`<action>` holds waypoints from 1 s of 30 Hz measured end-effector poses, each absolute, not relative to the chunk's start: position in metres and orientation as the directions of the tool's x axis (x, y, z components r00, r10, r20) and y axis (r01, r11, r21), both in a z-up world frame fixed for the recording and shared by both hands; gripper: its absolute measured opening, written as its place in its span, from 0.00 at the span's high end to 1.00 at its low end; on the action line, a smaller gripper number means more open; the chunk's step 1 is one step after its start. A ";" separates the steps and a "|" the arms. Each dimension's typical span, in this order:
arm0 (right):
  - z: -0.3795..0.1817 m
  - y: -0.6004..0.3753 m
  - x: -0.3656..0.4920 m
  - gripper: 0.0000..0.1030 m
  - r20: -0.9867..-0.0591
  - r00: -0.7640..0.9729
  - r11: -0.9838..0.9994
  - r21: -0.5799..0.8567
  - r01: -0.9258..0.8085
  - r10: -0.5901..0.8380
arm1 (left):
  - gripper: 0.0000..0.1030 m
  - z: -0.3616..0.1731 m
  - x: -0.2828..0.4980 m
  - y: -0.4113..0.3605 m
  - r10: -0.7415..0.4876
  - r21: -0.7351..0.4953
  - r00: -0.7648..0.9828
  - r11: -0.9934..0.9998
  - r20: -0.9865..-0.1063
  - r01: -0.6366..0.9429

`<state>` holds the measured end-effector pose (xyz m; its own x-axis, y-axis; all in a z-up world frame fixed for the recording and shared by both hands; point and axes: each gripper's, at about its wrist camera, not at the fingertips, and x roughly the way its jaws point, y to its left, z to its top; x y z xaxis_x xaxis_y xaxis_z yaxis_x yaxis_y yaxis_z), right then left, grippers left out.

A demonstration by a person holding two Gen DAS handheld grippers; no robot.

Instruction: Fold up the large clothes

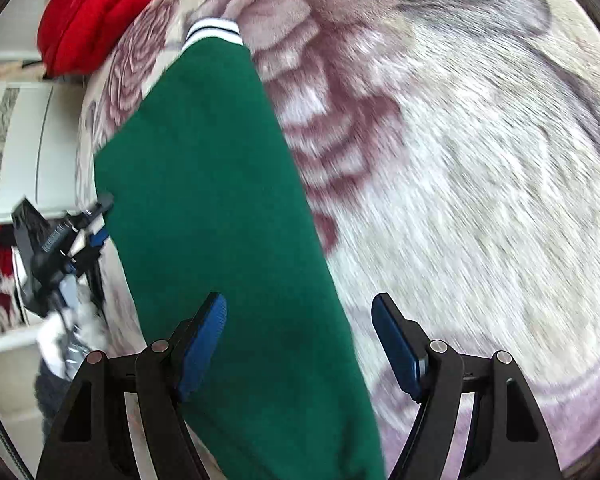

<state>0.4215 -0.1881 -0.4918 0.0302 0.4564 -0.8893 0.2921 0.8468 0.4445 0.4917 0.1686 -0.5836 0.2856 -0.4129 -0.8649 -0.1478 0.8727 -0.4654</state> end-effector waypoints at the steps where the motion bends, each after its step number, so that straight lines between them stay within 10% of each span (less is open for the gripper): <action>1: -0.495 -0.185 0.425 0.25 -0.889 0.032 0.842 0.444 0.306 0.456 | 0.98 -0.589 0.490 0.178 -0.415 -0.468 0.278 0.868 -0.866 -0.164; 12: -0.530 -0.176 0.404 0.25 -0.891 -0.057 0.845 0.406 0.349 0.451 | 0.87 -0.602 0.486 0.222 -0.604 -0.654 0.251 0.702 -0.757 -0.283; 16: -0.522 -0.184 0.375 0.25 -0.896 -0.060 0.849 0.394 0.354 0.441 | 0.28 -0.587 0.455 0.235 -0.636 -0.694 0.278 0.665 -0.720 -0.276; 17: -0.520 -0.186 0.368 0.25 -0.896 -0.065 0.848 0.391 0.358 0.440 | 0.27 -0.591 0.449 0.234 -0.639 -0.691 0.264 0.667 -0.723 -0.278; 22: -0.535 -0.193 0.323 0.25 -0.876 -0.100 0.817 0.392 0.422 0.472 | 0.28 -0.635 0.452 0.213 -0.618 -0.641 0.181 0.701 -0.765 -0.313; 24: -0.546 -0.197 0.305 0.25 -0.871 -0.113 0.806 0.384 0.449 0.478 | 0.42 -0.624 0.457 0.210 -0.601 -0.660 0.274 0.692 -0.751 -0.293; 26: -0.550 -0.202 0.291 0.25 -0.869 -0.121 0.801 0.378 0.463 0.480 | 0.77 -0.608 0.462 0.205 -0.535 -0.613 0.314 0.746 -0.784 -0.261; 30: -0.559 -0.212 0.264 0.25 -0.865 -0.134 0.793 0.367 0.486 0.483 | 0.84 -0.631 0.458 0.222 -0.526 -0.609 0.314 0.733 -0.790 -0.302</action>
